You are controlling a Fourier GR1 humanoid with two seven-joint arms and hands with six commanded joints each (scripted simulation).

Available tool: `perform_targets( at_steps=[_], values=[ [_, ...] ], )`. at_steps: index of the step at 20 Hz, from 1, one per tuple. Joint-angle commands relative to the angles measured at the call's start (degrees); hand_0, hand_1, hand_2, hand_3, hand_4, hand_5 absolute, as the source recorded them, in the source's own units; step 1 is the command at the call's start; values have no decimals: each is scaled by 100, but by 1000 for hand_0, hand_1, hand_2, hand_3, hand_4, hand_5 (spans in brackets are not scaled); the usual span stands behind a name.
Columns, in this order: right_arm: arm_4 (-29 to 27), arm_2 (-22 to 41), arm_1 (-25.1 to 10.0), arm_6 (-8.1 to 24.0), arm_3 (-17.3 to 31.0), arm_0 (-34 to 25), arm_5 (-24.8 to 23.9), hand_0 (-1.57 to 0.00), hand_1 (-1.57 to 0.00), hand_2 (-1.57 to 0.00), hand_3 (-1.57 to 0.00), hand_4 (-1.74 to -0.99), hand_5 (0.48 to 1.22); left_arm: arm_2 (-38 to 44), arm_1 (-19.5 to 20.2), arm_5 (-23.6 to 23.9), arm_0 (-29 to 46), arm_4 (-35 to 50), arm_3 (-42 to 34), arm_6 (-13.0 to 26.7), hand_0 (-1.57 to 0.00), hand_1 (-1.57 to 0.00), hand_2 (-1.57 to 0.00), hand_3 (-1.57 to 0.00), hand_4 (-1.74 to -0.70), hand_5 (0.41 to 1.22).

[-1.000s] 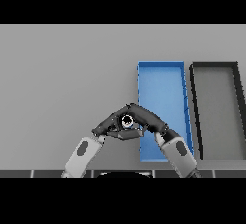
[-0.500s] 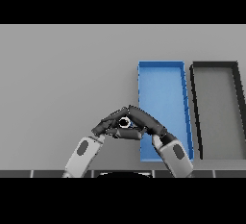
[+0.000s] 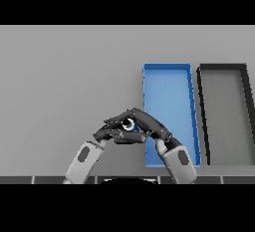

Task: Pick up the blue pipe and place it into the blue bin.

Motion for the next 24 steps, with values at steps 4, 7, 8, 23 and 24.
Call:
perform_targets(
  at_steps=[4, 7, 8, 23, 24],
  values=[
    [192, -46, 64, -330, -78, 53, 49, -1570, -1570, -1570, -1569, -1499, 1219, 91, 41, 18, -37, 0, 83, 397, -125, -117, -114, -89, -991, 729],
    [342, -53, 205, -331, 45, 51, 52, -1570, -1570, -1570, -1570, -1499, 1220, 111, -80, 87, 13, 57, 127, 642, -64, -59, -58, -45, -974, 607],
    [304, -150, 216, -386, 77, 4, 101, -1570, -1570, -1570, -1570, -1499, 1220, 128, -59, 107, 9, 37, 149, 606, -51, -47, -46, -36, -973, 578],
    [-1996, -2248, -394, 982, -167, -2606, -1401, -1571, -1571, -1571, -1571, -1497, 1221, 121, 22, 130, 53, -32, 111, 683, -1, -1, -1, 0, -949, 471],
    [-2009, -2468, -651, 1011, -42, -2774, -1573, -1571, -1571, -1571, -1571, -1498, 1221, 153, 59, 97, 32, 8, 86, 658, 0, 0, 0, 0, -947, 468]
  ],
)
